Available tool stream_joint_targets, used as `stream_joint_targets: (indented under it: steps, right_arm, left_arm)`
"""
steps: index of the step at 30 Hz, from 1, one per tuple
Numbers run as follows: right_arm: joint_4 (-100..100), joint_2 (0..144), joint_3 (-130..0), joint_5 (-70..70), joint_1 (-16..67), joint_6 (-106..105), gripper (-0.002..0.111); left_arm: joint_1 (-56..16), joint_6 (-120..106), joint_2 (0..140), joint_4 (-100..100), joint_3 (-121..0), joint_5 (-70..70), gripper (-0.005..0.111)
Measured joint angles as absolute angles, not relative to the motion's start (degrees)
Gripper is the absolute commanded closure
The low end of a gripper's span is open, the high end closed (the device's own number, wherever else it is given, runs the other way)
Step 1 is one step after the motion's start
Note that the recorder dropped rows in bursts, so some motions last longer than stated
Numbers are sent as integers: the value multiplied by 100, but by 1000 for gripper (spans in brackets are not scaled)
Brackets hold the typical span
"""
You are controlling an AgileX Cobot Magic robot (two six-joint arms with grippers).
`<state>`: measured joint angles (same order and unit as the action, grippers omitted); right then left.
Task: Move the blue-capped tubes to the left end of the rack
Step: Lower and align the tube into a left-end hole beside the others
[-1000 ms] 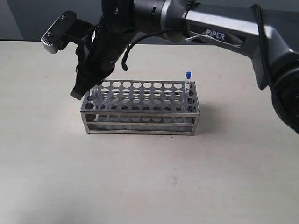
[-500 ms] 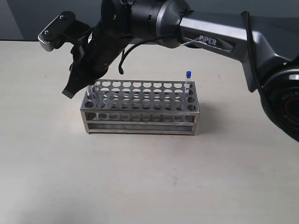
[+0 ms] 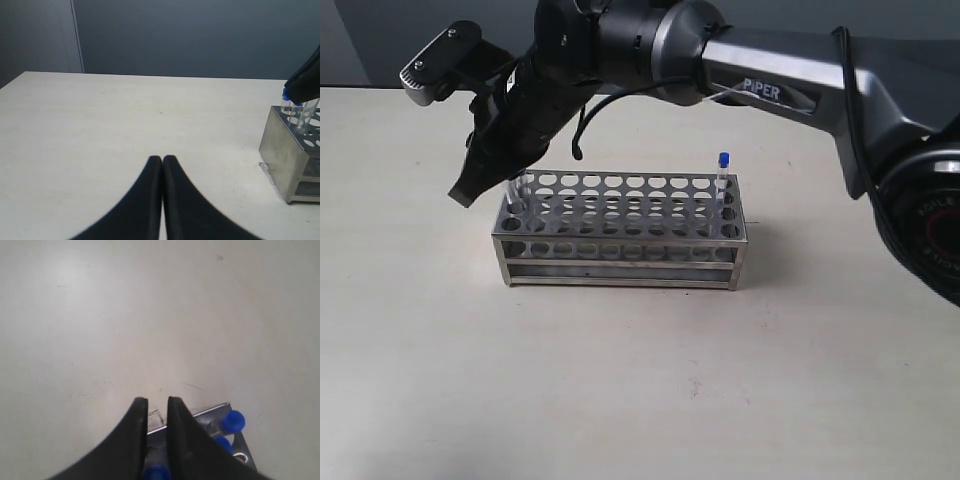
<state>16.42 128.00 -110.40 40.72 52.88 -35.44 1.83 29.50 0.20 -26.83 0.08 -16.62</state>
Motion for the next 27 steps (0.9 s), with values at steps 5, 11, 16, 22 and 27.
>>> stream_joint_targets:
  steps: [5, 11, 16, 22, 27]
  right_arm:
    - [1357, 12800, -11049, 4030, 5330, -3274, 109]
    - [1276, 12917, -11071, 4031, 5330, -3196, 109]
    - [1229, 13140, -11045, 4109, 5330, -3191, 109]
    - [1229, 13140, -11045, 4096, 5330, -3191, 99]
    - [1161, 13140, -11045, 4206, 5330, -3191, 69]
  left_arm:
    - [183, 2950, 20, -2683, 8, -1662, 106]
    - [183, 2950, 20, -2683, 8, -1662, 106]
    - [183, 2950, 20, -2683, 8, -1662, 106]
    - [183, 2950, 20, -2683, 8, -1662, 106]
    - [183, 2950, 20, -2683, 8, -1662, 106]
